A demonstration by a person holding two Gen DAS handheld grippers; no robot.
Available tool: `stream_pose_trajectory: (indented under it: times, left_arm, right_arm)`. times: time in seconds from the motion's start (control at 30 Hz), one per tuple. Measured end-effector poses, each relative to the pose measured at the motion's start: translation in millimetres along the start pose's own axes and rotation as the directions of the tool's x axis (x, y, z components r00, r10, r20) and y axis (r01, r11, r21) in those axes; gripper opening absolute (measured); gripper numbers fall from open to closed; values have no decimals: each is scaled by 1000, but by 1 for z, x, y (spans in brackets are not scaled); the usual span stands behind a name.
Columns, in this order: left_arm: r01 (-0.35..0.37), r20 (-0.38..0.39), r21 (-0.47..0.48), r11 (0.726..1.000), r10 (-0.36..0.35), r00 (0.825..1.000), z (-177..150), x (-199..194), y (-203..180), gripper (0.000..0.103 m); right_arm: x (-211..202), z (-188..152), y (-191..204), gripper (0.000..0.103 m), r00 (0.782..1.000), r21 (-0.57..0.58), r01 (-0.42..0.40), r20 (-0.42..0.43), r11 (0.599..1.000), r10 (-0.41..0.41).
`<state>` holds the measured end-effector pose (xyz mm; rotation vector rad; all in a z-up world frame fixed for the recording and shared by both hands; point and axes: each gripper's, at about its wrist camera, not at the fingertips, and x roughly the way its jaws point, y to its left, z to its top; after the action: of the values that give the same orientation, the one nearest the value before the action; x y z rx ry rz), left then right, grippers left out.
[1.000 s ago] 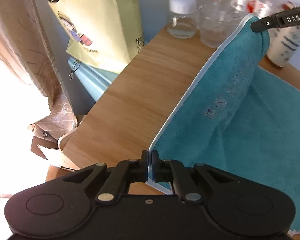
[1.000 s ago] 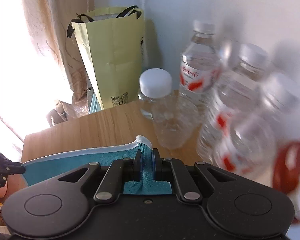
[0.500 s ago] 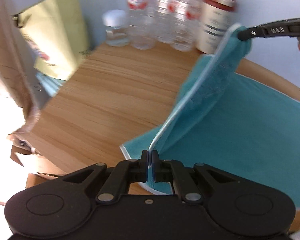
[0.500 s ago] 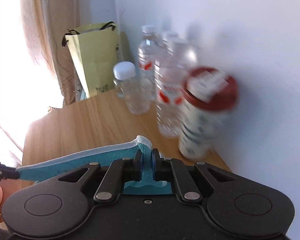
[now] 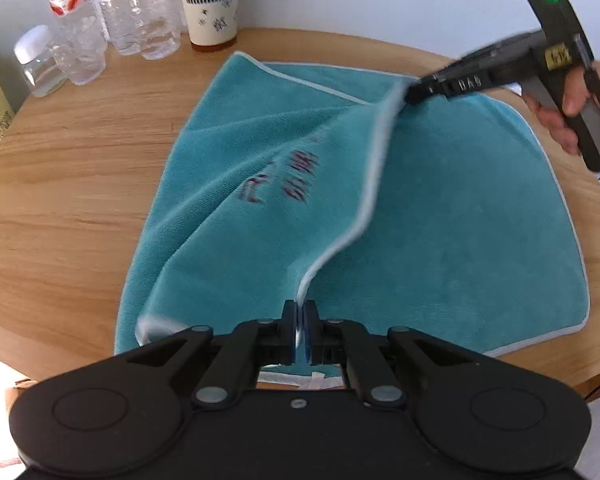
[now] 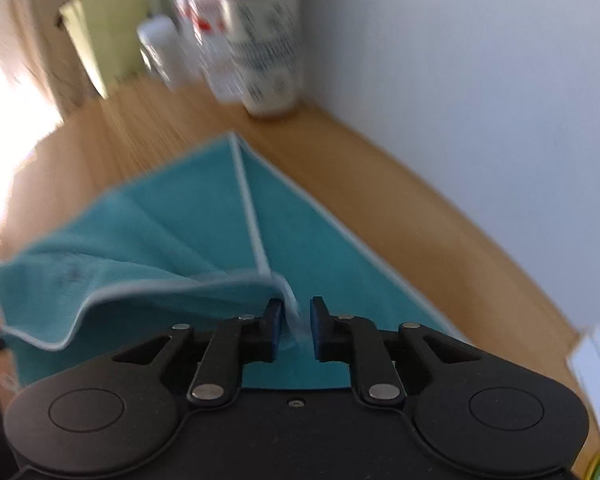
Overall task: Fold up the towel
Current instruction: 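Lift the corner with the right tool and fold it across while the left tool holds the edge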
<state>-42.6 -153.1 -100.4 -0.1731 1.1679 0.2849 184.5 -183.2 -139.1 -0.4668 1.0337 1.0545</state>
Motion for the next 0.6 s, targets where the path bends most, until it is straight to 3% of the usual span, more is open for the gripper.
stream_pose_trajectory:
  times: [0.1,0.17,0.37,0.5,0.6]
  left_arm:
    - [10,-12,20,1000,-9,1000,0,3,-3,3]
    - [14,-16,36,999,-14,1000,-1,6,-5,3]
    - [32,-38,81,996,-29,999,-4,14,-13,3]
    - [38,-49,85,996,-34,998,-10,13,-16,4]
    - [33,-57,73,997,-29,998,-9,18,-14,4]
  right_arm:
    - [-2,-3,-11,35,998,131,-52,-12,990,54]
    - [-4,-4,-17,53,998,214,-60,-19,975,66]
    - [-19,-10,-30,54,992,394,-121,20,911,123]
    - [-16,-15,-38,54,990,529,-131,25,838,139]
    - [-11,-17,-37,54,992,579,-109,16,808,122]
